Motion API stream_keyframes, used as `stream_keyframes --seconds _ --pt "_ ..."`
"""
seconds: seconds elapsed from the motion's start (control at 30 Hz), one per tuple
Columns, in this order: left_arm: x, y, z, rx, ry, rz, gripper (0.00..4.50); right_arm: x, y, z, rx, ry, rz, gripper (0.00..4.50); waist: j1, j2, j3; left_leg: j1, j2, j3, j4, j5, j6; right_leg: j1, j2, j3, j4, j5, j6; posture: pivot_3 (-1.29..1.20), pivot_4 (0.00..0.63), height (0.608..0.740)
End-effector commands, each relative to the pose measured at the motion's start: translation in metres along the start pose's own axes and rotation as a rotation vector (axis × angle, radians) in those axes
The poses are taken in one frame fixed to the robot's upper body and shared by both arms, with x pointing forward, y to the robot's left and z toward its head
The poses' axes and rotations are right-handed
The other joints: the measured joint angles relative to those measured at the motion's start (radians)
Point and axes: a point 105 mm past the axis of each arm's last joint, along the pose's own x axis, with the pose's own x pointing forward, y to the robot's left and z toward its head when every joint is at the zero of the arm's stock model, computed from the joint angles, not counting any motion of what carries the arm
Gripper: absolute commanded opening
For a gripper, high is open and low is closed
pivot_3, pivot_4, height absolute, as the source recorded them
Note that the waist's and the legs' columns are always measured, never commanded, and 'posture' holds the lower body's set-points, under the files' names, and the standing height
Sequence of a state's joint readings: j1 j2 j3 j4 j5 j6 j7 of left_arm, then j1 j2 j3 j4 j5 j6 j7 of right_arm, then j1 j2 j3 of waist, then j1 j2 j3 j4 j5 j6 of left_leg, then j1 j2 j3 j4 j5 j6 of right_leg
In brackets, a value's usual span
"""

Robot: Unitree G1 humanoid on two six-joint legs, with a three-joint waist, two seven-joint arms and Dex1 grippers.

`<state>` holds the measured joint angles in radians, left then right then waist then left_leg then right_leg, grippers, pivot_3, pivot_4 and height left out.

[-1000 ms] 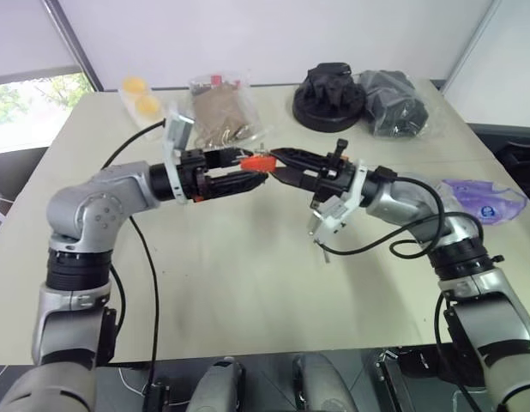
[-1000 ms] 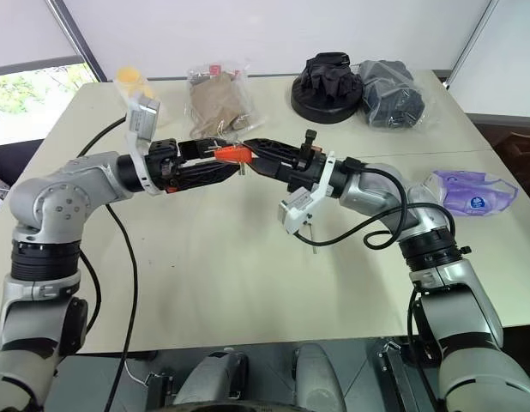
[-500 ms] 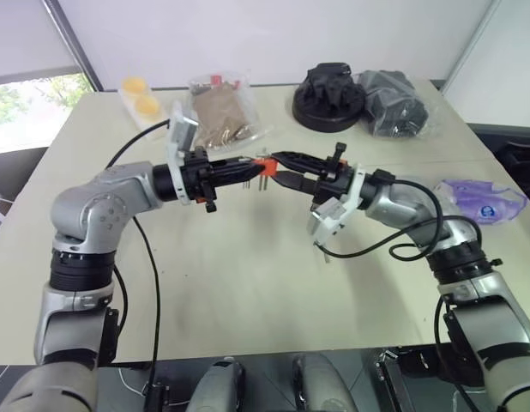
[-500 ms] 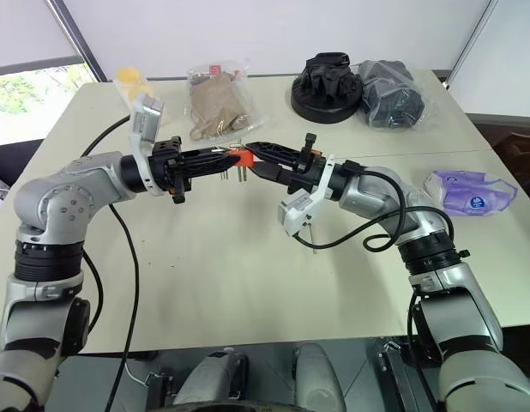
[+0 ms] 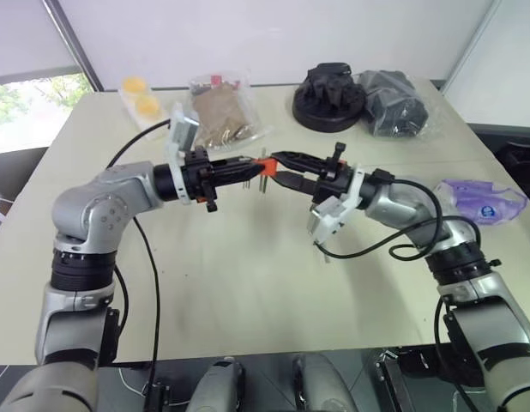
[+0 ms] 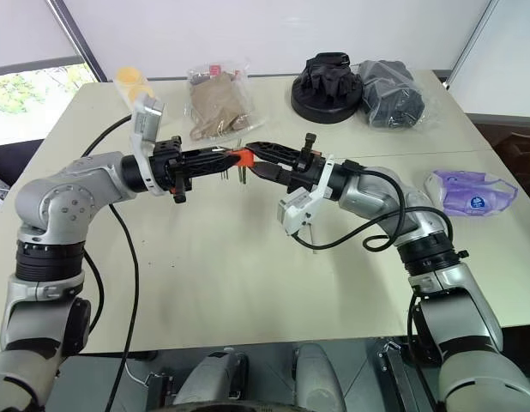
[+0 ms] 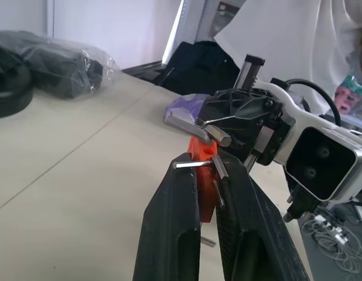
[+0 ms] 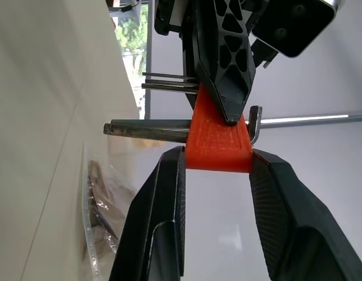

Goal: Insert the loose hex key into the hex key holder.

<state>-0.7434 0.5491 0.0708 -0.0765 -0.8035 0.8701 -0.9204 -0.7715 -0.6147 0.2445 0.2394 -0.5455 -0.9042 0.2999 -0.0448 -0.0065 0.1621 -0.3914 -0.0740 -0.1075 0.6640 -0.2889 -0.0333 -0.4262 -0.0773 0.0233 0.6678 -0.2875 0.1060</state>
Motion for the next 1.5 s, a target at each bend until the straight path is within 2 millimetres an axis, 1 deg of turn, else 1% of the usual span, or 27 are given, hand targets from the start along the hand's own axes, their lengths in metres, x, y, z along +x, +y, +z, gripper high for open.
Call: stream_keyframes --seconds 0.03,0.07,0.17,0.27,0.33,0.4,0.43,0.47,0.53,0.63,0.7,0.73,0.83,0.97,1.03,1.1,1.2,1.5 --pt "-0.001 -0.004 0.008 0.032 -0.017 -0.011 0.0 0.001 -0.017 0.004 -0.036 -0.015 -0.056 3.45 0.0 0.0 0.0 0.0 0.0 0.0 0.0 0.0 0.0 0.0 0.0 0.0 0.0 0.0 0.0 0.0 0.15 0.74" --pt "-0.001 -0.004 0.008 0.033 -0.018 -0.01 0.0 0.001 -0.016 0.004 -0.04 -0.014 -0.044 3.96 0.0 0.0 0.0 0.0 0.0 0.0 0.0 0.0 0.0 0.0 0.0 0.0 0.0 0.0 0.0 0.0 0.15 0.74" --pt "-0.001 -0.004 0.009 0.036 -0.02 -0.006 0.0 -0.004 -0.011 0.001 -0.022 0.003 -0.017 3.96 0.0 0.0 0.0 0.0 0.0 0.0 0.0 0.0 0.0 0.0 0.0 0.0 0.0 0.0 0.0 0.0 0.15 0.74" --pt "-0.002 -0.003 0.01 0.054 -0.026 0.008 0.0 -0.01 -0.007 -0.009 0.1 0.076 0.001 3.96 0.001 0.0 0.0 0.0 0.0 0.0 0.0 0.0 0.0 0.0 0.0 0.0 0.0 0.0 0.0 0.0 0.15 0.74" --pt "-0.004 -0.002 0.011 0.09 -0.024 0.032 0.0 -0.022 0.003 -0.021 0.269 0.173 0.051 3.96 0.002 0.0 0.0 0.0 0.0 0.0 0.001 0.0 0.0 0.001 0.0 0.0 0.0 0.0 0.0 0.0 0.15 0.74" --pt "-0.005 0.001 0.009 0.168 -0.011 0.068 0.0 -0.035 0.012 -0.036 0.487 0.304 0.087 3.96 0.002 0.0 0.0 0.0 0.0 0.0 0.001 0.0 0.0 0.001 -0.002 0.0 0.0 0.0 0.0 0.0 0.15 0.74" --pt "-0.005 0.002 0.01 0.193 -0.016 0.085 0.0 -0.043 0.017 -0.044 0.636 0.387 0.107 3.96 0.002 0.0 0.0 0.0 0.0 0.0 0.001 0.0 0.0 0.001 -0.002 0.0 0.0 0.0 0.0 0.0 0.15 0.74" --pt "-0.006 0.004 0.009 0.218 -0.018 0.106 0.0 -0.051 0.023 -0.048 0.806 0.465 0.148 3.96 0.003 0.0 0.0 0.0 0.0 0.0 0.001 0.0 0.0 0.001 -0.002 0.0 0.0 0.0 0.0 0.0 0.15 0.74" --pt "-0.007 0.005 0.007 0.233 -0.028 0.13 0.0 -0.06 0.03 -0.044 1.087 0.558 0.21 3.96 0.005 0.0 0.0 0.0 0.0 -0.001 0.001 0.0 0.0 0.001 -0.002 0.001 0.0 0.0 0.0 0.0 0.15 0.74" --pt "-0.008 0.005 0.003 0.23 -0.037 0.147 0.0 -0.064 0.032 -0.035 1.327 0.667 0.275 3.96 0.003 0.0 0.0 0.0 0.001 -0.001 0.001 0.0 0.0 0.001 -0.002 0.001 0.0 0.0 0.0 0.0 0.15 0.74" --pt "-0.009 0.006 -0.004 0.237 -0.028 0.161 0.0 -0.067 0.042 -0.02 1.47 0.735 0.374 3.96 0.003 0.0 0.0 0.0 0.001 -0.001 0.0 0.0 0.0 0.001 -0.002 0.001 -0.001 0.0 0.0 0.0 0.15 0.74" --pt "-0.009 0.005 -0.005 0.238 -0.028 0.163 0.0 -0.069 0.047 -0.015 1.505 0.763 0.408 3.96 0.005 0.0 0.0 0.0 0.001 -0.001 0.0 0.0 0.001 0.001 -0.003 0.001 -0.001 0.0 0.0 0.0 0.15 0.74" --pt "-0.008 0.005 -0.005 0.236 -0.034 0.168 0.0 -0.076 0.069 -0.007 1.525 0.866 0.486 3.96 0.017 0.0 0.0 0.0 0.0 -0.002 0.0 0.0 0.001 0.001 -0.003 0.0 -0.001 0.0 0.0 0.0 0.15 0.74" --pt "-0.009 0.005 -0.005 0.236 -0.034 0.18 0.0 -0.078 0.087 -0.002 1.524 0.933 0.526 3.96 0.032 0.0 0.0 -0.001 0.0 -0.001 0.001 -0.001 0.001 0.001 -0.004 0.001 -0.002 0.0 0.0 0.0 0.15 0.74" --pt "-0.01 0.004 -0.007 0.24 -0.025 0.186 0.0 -0.079 0.091 -0.004 1.525 0.962 0.525 3.96 0.033 0.0 0.0 -0.001 -0.001 -0.001 0.001 0.0 0.001 0.001 -0.004 0.001 -0.002 0.0 0.0 0.0 0.15 0.74" --pt "-0.011 0.003 -0.008 0.247 -0.016 0.187 0.0 -0.081 0.095 -0.01 1.515 1.004 0.504 3.96 0.033 0.0 0.0 -0.001 -0.001 -0.001 0.001 -0.001 0.001 0.001 -0.004 0.001 -0.002 0.0 0.0 0.0 0.15 0.74" --pt "-0.011 0.001 -0.009 0.243 -0.016 0.186 0.0 -0.083 0.097 -0.015 1.51 1.039 0.483 3.96 0.033 0.0 0.0 -0.001 -0.001 -0.001 0.001 0.0 0.001 0.001 -0.004 0.0 -0.002 0.0 0.0 0.0 0.15 0.74" --pt "-0.009 0.0 -0.009 0.249 -0.016 0.193 0.0 -0.092 0.105 -0.015 1.536 1.113 0.497 3.96 0.032 0.0 0.0 -0.001 -0.001 -0.001 0.001 -0.001 0.001 0.001 -0.004 0.0 -0.002 0.0 0.0 0.0 0.15 0.74"
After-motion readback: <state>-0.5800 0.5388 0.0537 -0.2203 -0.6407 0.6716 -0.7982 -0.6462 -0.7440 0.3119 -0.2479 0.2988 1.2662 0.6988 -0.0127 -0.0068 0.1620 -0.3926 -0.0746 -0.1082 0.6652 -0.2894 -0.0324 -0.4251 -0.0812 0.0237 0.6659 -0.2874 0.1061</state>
